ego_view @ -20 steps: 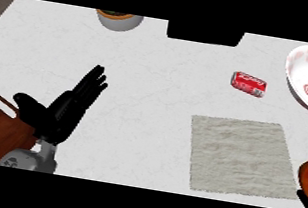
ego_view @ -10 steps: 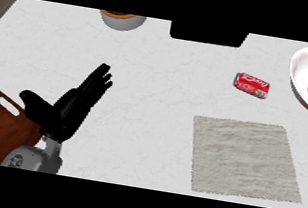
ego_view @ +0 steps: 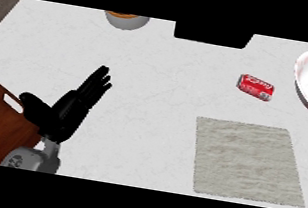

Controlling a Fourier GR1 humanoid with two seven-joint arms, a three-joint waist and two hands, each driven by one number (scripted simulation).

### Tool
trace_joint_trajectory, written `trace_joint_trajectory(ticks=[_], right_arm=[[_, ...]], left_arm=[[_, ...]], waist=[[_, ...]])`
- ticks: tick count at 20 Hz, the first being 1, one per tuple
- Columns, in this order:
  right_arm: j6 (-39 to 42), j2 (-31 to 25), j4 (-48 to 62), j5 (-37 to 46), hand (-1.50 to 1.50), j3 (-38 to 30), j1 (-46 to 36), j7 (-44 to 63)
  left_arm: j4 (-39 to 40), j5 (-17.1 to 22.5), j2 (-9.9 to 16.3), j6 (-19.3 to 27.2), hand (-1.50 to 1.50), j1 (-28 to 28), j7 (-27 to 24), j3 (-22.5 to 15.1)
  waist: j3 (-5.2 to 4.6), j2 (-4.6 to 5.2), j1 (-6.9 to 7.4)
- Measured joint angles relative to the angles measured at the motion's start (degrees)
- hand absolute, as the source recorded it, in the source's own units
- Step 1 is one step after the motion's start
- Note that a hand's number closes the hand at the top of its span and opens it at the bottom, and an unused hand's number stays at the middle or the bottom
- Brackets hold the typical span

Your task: Pick the tomato from the placemat and place it in the bowl

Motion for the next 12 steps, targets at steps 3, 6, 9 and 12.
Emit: trace_joint_trajectory(ticks=[3,6,9,12], right_arm=[[-1.1,-0.2,9.7,1.5,1.5,1.5,-6.4,-3.0],[-3.8,0.7,18.7,4.5,1.5,3.9,-12.7,-5.8],[-7.3,1.3,28.3,8.1,1.5,5.8,-18.1,-9.8],[-13.0,2.8,37.6,13.1,1.5,7.9,-22.8,-12.5]], left_arm=[[-1.1,-0.3,-0.2,0.3,0.0,-0.4,1.2,0.0],[-1.5,0.0,-0.5,0.5,0.0,-2.3,3.3,0.3],[-0.8,-0.2,-0.3,-0.3,0.0,-1.8,2.5,0.5],[0.2,-0.5,-0.9,-0.6,0.0,-2.8,1.9,0.1]], waist=[[0.02,0.09,0.36],[0.04,0.18,0.64],[0.03,0.3,0.95],[0.08,0.59,1.58]])
